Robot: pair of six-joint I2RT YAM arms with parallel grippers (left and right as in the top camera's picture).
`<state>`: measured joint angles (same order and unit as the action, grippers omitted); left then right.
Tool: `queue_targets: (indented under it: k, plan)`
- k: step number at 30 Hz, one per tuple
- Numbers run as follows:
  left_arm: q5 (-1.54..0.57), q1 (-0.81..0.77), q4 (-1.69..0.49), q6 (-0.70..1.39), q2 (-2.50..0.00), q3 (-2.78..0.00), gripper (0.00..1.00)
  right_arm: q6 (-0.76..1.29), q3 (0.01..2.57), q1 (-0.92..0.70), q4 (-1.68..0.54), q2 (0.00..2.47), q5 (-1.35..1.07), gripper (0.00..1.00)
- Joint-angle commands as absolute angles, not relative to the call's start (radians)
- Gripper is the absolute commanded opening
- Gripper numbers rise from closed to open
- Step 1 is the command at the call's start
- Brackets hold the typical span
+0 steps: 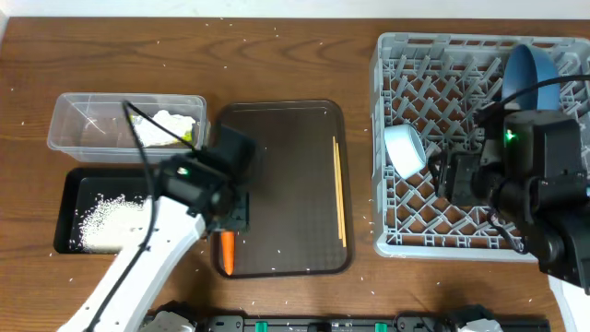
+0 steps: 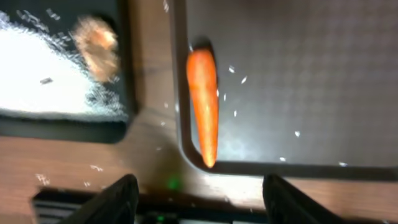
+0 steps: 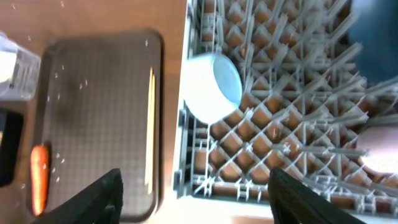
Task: Sort waste into correct bins and load items into the dishwasher rack
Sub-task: 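Grasp the orange carrot on the brown tray with left gripper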
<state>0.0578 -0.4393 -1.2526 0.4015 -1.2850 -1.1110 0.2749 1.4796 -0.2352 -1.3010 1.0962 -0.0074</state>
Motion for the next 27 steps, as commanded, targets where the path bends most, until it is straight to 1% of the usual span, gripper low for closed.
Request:
queue_targets:
  k: [1,2,3,7,12,15,18,21,24,25,27]
  plan:
    - [0.037,-0.435,-1.172,0.447,-1.288,-0.978,0.64,0.292,1.485,-0.239,-1.319,1.108,-0.034,0.66]
    - [0.037,-0.435,-1.128,0.447,-1.288,-0.941,0.60,0.292,1.485,-0.239,-1.323,1.111,-0.034,0.65]
    - [0.037,-0.435,-1.075,0.447,-1.288,-0.900,0.59,0.292,1.485,-0.239,-1.324,1.113,-0.034,0.65]
    - [0.037,-0.431,-0.910,0.447,-1.301,-0.781,0.59,0.292,1.485,-0.239,-1.324,1.120,-0.034,0.66]
    - [0.038,-0.416,-0.781,0.447,-1.352,-0.701,0.59,0.292,1.485,-0.239,-1.324,1.132,-0.034,0.66]
    - [0.037,-0.398,-0.744,0.447,-1.405,-0.691,0.55,0.292,1.485,-0.239,-1.324,1.137,-0.034,0.66]
    - [0.037,-0.392,-0.726,0.446,-1.453,-0.691,0.54,0.292,1.485,-0.239,-1.324,1.139,-0.034,0.66]
    - [0.033,-0.393,-0.719,0.446,-1.484,-0.691,0.49,0.292,1.485,-0.239,-1.324,1.139,-0.034,0.66]
    - [0.033,-0.393,-0.720,0.443,-1.494,-0.691,0.41,0.292,1.485,-0.239,-1.324,1.139,-0.034,0.66]
    - [0.033,-0.393,-0.720,0.442,-1.493,-0.691,0.41,0.292,1.485,-0.239,-1.324,1.139,-0.034,0.66]
    - [0.033,-0.393,-0.720,0.442,-1.493,-0.691,0.35,0.292,1.485,-0.239,-1.324,1.139,-0.034,0.66]
